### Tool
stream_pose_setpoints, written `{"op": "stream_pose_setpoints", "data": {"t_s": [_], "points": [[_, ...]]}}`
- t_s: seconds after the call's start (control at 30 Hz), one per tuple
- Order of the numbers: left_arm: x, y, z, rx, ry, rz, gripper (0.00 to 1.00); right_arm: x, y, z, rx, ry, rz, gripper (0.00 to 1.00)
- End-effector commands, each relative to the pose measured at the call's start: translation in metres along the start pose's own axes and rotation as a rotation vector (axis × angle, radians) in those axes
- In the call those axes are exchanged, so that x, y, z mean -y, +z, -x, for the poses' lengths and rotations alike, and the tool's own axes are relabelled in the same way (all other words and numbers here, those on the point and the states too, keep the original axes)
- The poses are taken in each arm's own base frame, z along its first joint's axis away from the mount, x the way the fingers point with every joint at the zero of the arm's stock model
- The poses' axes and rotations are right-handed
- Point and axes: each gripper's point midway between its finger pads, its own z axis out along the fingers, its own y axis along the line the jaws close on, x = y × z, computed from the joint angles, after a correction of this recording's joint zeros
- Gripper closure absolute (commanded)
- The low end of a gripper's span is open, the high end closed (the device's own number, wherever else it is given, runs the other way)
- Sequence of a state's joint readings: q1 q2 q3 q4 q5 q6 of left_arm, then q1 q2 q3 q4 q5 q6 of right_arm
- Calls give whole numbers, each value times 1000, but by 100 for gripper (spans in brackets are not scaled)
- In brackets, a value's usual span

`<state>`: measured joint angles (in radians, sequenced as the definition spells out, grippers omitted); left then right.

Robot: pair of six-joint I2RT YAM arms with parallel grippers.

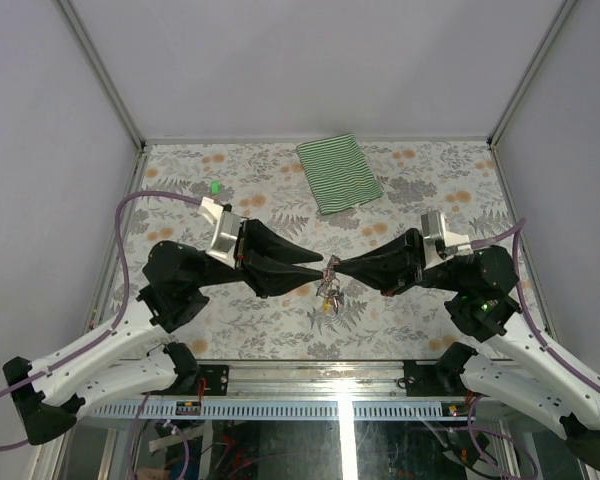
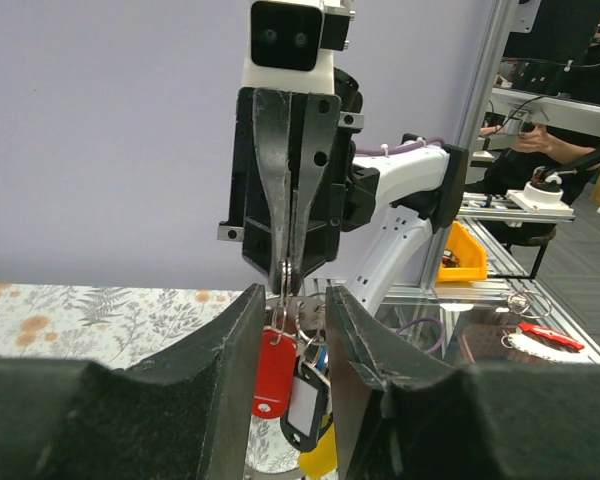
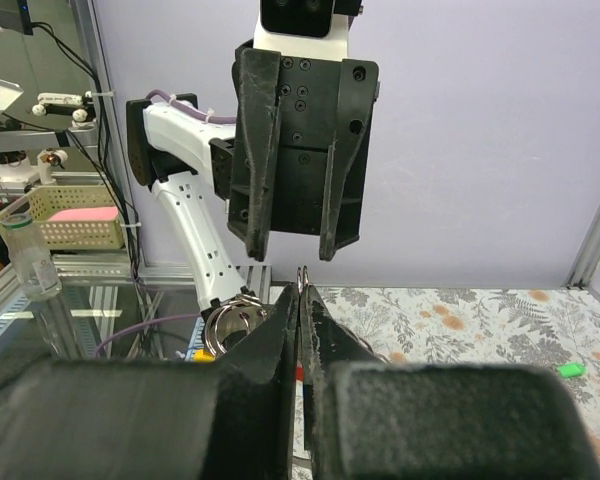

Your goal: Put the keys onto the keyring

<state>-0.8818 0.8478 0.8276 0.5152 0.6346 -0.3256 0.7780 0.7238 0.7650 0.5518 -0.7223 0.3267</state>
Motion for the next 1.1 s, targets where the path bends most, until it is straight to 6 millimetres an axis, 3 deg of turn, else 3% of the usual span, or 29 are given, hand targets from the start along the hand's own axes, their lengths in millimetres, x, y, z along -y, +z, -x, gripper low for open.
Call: {"op": "stream_pose_setpoints", "data": {"t_s": [0.0, 0.73, 1.07], "points": [[8, 8, 12, 63, 14, -34, 67, -1, 0, 27, 66, -89, -15, 100], [-3, 13, -6, 29, 4, 21, 66, -7, -2, 34, 85, -108, 1, 100], [-5, 15, -13, 6, -6, 21, 71, -8, -2, 37, 92, -108, 9, 100]]}}
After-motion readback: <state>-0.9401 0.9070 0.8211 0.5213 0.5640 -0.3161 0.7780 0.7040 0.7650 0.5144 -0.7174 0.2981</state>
